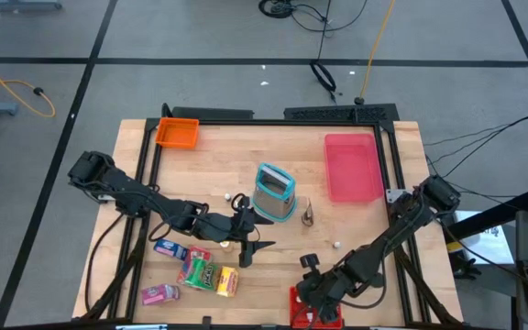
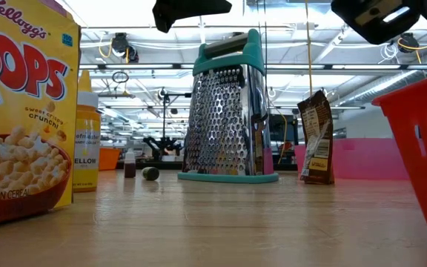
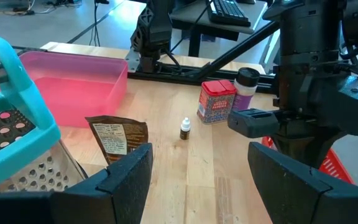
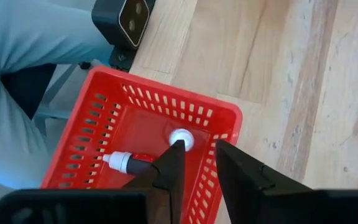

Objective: Pick & Place Kitchen Items
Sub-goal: Put the small yellow food coloring bottle into the red bin

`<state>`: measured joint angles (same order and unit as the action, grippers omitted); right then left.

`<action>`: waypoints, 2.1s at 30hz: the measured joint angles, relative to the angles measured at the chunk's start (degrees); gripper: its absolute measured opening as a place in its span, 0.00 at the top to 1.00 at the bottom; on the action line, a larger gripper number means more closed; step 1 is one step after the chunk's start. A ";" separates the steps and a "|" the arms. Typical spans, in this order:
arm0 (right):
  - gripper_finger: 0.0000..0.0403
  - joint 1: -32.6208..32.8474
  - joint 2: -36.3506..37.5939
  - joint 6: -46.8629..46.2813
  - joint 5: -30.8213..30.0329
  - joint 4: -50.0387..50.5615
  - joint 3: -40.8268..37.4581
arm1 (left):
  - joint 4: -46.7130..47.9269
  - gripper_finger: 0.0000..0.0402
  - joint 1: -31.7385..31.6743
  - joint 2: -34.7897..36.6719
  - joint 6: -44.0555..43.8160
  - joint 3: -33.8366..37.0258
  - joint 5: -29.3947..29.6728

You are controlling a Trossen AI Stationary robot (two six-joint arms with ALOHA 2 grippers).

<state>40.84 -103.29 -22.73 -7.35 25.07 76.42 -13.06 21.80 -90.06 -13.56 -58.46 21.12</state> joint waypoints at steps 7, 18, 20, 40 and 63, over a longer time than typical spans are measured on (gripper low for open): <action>0.81 0.11 4.61 2.30 -1.88 5.01 -0.08 | 0.32 0.34 0.15 0.00 -0.33 0.00 0.00; 0.83 0.12 13.83 -4.65 -7.35 19.18 -0.04 | 1.34 0.34 0.15 0.00 -1.18 0.00 0.00; 0.83 0.13 14.56 -6.81 -9.03 23.09 -0.04 | 1.35 0.34 0.15 0.00 -1.19 0.00 0.00; 0.82 -3.61 23.91 -22.27 -12.47 27.58 -18.91 | 1.31 0.34 0.51 0.00 -1.38 0.00 0.00; 0.72 -3.75 34.26 -25.58 -8.96 7.52 -35.23 | 1.28 0.34 0.48 0.00 -1.20 0.00 0.00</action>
<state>37.09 -69.02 -48.30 -16.32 32.59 41.19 -11.78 22.28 -90.06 -14.76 -58.46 21.12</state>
